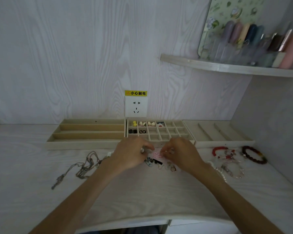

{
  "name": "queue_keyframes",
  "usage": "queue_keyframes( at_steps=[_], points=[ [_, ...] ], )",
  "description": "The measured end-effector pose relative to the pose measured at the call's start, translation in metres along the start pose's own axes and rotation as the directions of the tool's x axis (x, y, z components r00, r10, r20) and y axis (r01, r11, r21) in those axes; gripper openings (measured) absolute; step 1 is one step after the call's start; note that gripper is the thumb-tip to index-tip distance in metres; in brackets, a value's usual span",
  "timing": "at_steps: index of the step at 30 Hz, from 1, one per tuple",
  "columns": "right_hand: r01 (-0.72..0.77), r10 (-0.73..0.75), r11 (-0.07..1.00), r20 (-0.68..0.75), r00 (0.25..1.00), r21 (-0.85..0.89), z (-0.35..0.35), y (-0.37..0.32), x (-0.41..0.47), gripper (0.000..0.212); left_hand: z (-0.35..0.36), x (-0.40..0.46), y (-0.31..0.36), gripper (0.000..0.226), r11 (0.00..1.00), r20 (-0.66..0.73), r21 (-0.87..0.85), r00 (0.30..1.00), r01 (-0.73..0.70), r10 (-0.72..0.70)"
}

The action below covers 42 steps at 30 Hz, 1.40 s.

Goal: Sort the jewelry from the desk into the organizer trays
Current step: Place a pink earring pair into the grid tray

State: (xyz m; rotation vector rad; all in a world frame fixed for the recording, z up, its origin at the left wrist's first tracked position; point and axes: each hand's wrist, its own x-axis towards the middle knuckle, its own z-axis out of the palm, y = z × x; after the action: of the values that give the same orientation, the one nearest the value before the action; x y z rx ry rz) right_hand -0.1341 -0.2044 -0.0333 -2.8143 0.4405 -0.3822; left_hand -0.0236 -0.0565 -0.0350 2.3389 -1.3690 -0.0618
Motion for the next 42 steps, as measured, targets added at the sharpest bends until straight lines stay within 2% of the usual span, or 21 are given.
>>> queue_keyframes(
  at_steps=[3,7,10,14,16,19,23,27,29,31,34,37,39,42],
  points=[
    [-0.045,0.046,0.998,-0.007,0.999,0.047,0.003,0.0,0.0,0.011,0.007,0.003,0.005,0.034,0.999,-0.048,-0.053,0.999,0.004,-0.006],
    [-0.123,0.101,0.933,0.081,0.992,0.338,-0.004,-0.003,0.0,0.013,0.012,0.003,0.014,0.034,0.981,-0.023,-0.192,1.0,-0.002,-0.003],
    [-0.213,0.147,0.8,0.16,0.976,0.561,-0.013,-0.004,-0.004,0.023,0.013,0.005,0.017,0.019,0.926,-0.07,-0.378,0.997,0.008,-0.037],
    [-0.334,0.214,0.606,0.257,0.942,0.721,-0.017,0.003,-0.007,0.014,0.014,0.01,0.019,0.01,0.817,-0.06,-0.576,0.996,0.015,-0.06],
    [-0.364,0.235,0.511,0.281,0.93,0.779,-0.017,0.004,-0.006,0.017,0.011,0.012,0.022,0.01,0.773,-0.049,-0.634,0.998,-0.008,-0.03],
    [-0.365,0.219,0.384,0.3,0.928,0.848,-0.021,0.006,-0.006,0.029,0.006,0.015,0.025,0.017,0.775,-0.032,-0.632,0.999,-0.021,0.002],
    [-0.322,0.178,0.452,0.269,0.946,0.832,-0.034,0.004,-0.005,0.021,0.0,0.028,0.022,0.016,0.774,0.016,-0.633,1.0,0.019,-0.012],
    [-0.199,0.271,0.542,0.054,0.961,0.816,-0.041,0.006,0.015,0.017,-0.003,0.054,0.027,0.009,0.757,0.03,-0.651,0.998,0.06,-0.053],
    [-0.169,0.281,0.564,0.004,0.96,0.808,-0.046,0.01,0.031,0.015,-0.005,0.071,0.03,0.008,0.726,0.019,-0.682,0.995,0.087,-0.101],
    [-0.174,0.272,0.567,0.017,0.962,0.805,-0.054,0.016,0.048,0.018,-0.007,0.09,0.031,0.004,0.693,0.005,-0.714,0.99,0.1,-0.138],
    [-0.201,0.249,0.597,0.059,0.967,0.776,-0.063,0.027,0.071,0.02,-0.012,0.12,0.027,0.011,0.718,0.015,-0.687,0.989,0.115,-0.144],
    [-0.248,0.32,0.626,0.046,0.946,0.74,-0.059,0.043,0.096,0.021,-0.013,0.149,0.021,0.009,0.726,0.05,-0.679,0.993,0.111,-0.106],
    [-0.255,0.348,0.65,0.018,0.937,0.716,-0.05,0.053,0.108,0.022,-0.009,0.161,0.017,0.02,0.768,0.036,-0.633,0.994,0.1,-0.1],
    [-0.211,0.338,0.718,-0.067,0.939,0.663,-0.034,0.07,0.119,0.016,0.005,0.172,0.01,0.021,0.798,-0.008,-0.598,0.995,0.071,-0.095]
  ],
)
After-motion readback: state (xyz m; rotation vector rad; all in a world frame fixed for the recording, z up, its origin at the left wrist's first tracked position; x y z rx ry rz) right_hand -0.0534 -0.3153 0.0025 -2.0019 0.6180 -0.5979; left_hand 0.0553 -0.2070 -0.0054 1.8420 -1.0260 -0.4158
